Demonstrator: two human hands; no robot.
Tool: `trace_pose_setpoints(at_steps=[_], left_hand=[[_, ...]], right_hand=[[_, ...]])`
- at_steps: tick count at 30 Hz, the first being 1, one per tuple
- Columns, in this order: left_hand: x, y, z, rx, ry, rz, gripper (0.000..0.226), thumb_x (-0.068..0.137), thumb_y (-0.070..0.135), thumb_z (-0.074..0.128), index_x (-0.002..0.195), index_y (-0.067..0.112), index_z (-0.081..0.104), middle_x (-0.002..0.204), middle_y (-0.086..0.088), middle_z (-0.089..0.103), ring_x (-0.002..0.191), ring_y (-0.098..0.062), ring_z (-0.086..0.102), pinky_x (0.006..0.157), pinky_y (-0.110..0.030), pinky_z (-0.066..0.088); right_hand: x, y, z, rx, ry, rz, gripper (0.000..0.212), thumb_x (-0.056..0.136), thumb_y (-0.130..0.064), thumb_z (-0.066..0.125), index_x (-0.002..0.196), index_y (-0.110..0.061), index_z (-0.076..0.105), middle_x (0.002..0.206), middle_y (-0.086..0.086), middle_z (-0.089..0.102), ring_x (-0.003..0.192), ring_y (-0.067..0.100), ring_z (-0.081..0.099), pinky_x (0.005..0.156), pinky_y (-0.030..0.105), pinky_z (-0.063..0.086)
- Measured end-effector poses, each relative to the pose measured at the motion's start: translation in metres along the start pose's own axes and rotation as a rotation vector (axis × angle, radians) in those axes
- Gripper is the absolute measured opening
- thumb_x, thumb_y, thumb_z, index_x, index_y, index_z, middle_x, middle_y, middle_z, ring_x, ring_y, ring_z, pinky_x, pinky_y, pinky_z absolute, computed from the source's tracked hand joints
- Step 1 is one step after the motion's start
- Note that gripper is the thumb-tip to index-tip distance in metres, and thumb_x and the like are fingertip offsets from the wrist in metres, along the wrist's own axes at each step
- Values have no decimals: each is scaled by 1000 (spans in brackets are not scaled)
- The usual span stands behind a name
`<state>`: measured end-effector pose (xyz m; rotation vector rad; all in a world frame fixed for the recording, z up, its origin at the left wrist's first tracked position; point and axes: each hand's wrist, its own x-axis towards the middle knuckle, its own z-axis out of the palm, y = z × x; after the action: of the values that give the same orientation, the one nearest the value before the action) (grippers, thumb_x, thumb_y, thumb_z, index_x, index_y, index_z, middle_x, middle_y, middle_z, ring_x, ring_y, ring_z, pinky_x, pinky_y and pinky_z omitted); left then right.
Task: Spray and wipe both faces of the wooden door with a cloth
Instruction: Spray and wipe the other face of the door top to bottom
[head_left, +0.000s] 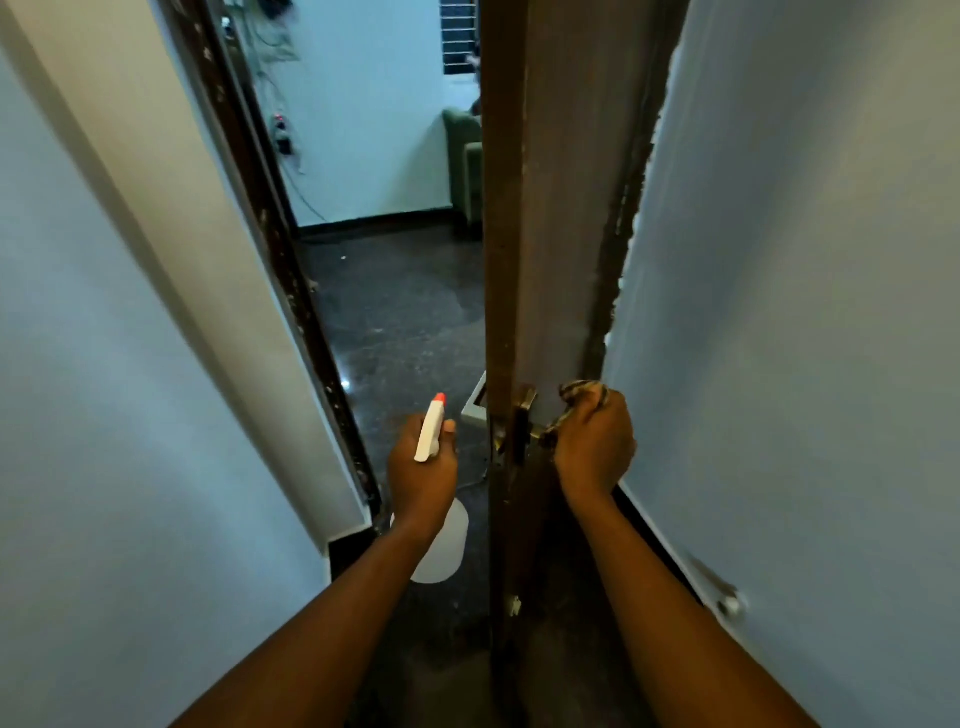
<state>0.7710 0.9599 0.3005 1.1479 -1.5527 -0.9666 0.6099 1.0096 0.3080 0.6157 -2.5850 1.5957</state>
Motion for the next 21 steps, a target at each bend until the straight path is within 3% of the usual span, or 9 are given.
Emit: trace_pose_setpoints(at_steps=[3, 5, 8, 11, 14, 16, 18, 21], left_hand=[[-15, 14, 22, -34, -84, 39, 13, 91, 24, 57, 90, 36, 52, 78, 2, 60, 74, -16, 61, 66, -37, 54], [-25, 24, 38, -65, -133, 66, 20, 91, 23, 57, 86, 42, 51, 79, 4, 61, 74, -14, 62, 67, -35, 55], [-36, 39, 62, -97, -216, 93, 15, 92, 22, 55, 92, 37, 51, 79, 9, 59, 73, -3, 59, 66, -26, 52], [-45, 53, 89, -139, -292, 122, 16, 92, 20, 55, 91, 36, 51, 80, 12, 58, 73, 5, 58, 64, -18, 49], [-50, 61, 118, -152, -366, 155, 16, 92, 24, 56, 88, 38, 51, 81, 8, 61, 76, -4, 61, 66, -23, 52], [-51, 65, 138, -165, -408, 173, 6, 91, 24, 56, 92, 30, 55, 82, 5, 61, 77, -9, 61, 66, -24, 51], [-53, 71, 162, -186, -437, 181, 4, 91, 23, 57, 95, 24, 56, 81, 7, 61, 76, -7, 61, 66, -23, 50], [-55, 77, 194, -231, -485, 187, 7, 91, 24, 58, 94, 29, 55, 79, 8, 61, 76, -6, 62, 68, -29, 55]], right_hand=[[-3, 3, -43, 111, 163, 141, 35, 109, -29, 32, 109, -8, 60, 108, 12, 68, 101, 35, 61, 101, 45, 34], [-2, 4, -66, 194, 212, 221, 39, 110, -32, 28, 114, -8, 58, 113, 15, 68, 104, 36, 60, 103, 45, 35], [7, 8, -91, 323, 229, 329, 43, 110, -36, 27, 124, -9, 58, 108, 11, 65, 99, 30, 59, 89, 37, 43], [21, 26, -119, 388, 246, 368, 41, 109, -36, 31, 123, -11, 61, 99, 0, 56, 90, 19, 51, 80, 28, 36], [31, 49, -144, 455, 284, 391, 36, 107, -39, 36, 110, -19, 67, 97, -2, 65, 94, 22, 62, 86, 35, 48], [39, 62, -158, 496, 318, 437, 34, 104, -36, 38, 100, -21, 68, 92, -1, 68, 91, 21, 65, 91, 41, 53], [49, 76, -173, 523, 387, 487, 37, 102, -35, 39, 101, -18, 71, 95, 3, 71, 91, 23, 66, 93, 43, 54], [67, 90, -192, 527, 468, 529, 40, 100, -36, 36, 109, -18, 71, 104, 4, 71, 99, 25, 65, 95, 42, 52]])
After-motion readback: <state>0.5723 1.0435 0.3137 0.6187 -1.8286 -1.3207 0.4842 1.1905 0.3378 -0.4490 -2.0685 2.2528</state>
